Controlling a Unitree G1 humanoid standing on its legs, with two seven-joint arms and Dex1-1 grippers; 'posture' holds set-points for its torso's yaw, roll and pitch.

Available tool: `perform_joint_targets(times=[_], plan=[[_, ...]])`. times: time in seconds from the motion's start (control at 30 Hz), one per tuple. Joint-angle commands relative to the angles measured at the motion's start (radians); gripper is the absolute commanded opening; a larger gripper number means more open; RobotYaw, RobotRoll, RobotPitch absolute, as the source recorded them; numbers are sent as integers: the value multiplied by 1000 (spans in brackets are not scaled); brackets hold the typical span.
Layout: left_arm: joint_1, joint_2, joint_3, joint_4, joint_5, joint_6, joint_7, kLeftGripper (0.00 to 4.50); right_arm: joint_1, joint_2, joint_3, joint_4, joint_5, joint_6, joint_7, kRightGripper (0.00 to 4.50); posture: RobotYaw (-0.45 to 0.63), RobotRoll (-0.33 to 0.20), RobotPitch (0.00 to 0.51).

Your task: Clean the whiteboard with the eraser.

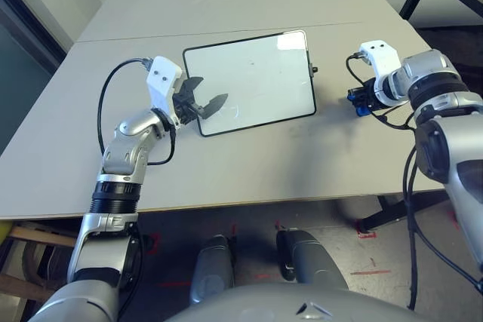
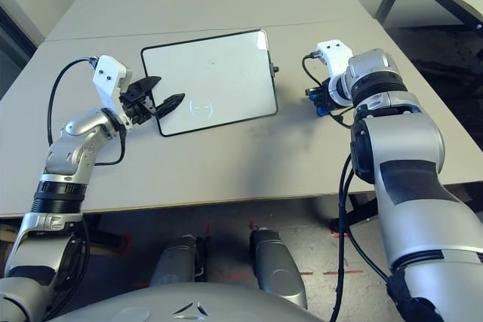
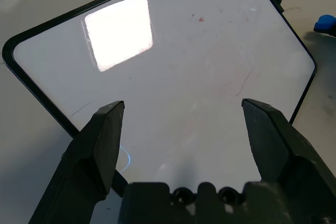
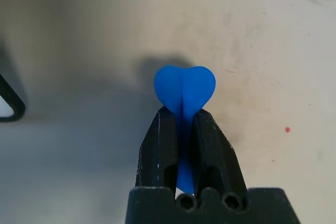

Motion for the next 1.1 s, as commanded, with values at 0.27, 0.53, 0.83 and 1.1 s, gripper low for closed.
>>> perform_joint_targets(times=[0.27, 0.53, 0.83, 1.1], plan=[[-29, 26, 9, 17, 6, 14, -22, 4500, 13, -20, -78, -5, 85, 30, -65, 4175, -92, 0, 79], [-36, 65, 101, -28, -45, 43, -8, 4500, 49, -68, -43, -110, 91, -183, 117, 4466, -74, 0, 77], [0, 102, 324, -18, -63, 69, 174, 4500, 280, -124, -248, -337, 275, -500, 124, 4466, -39, 0, 96], [39, 125, 432, 27, -52, 80, 282, 4500, 503, -92, -358, -439, 354, -776, 28, 4466, -30, 0, 110]])
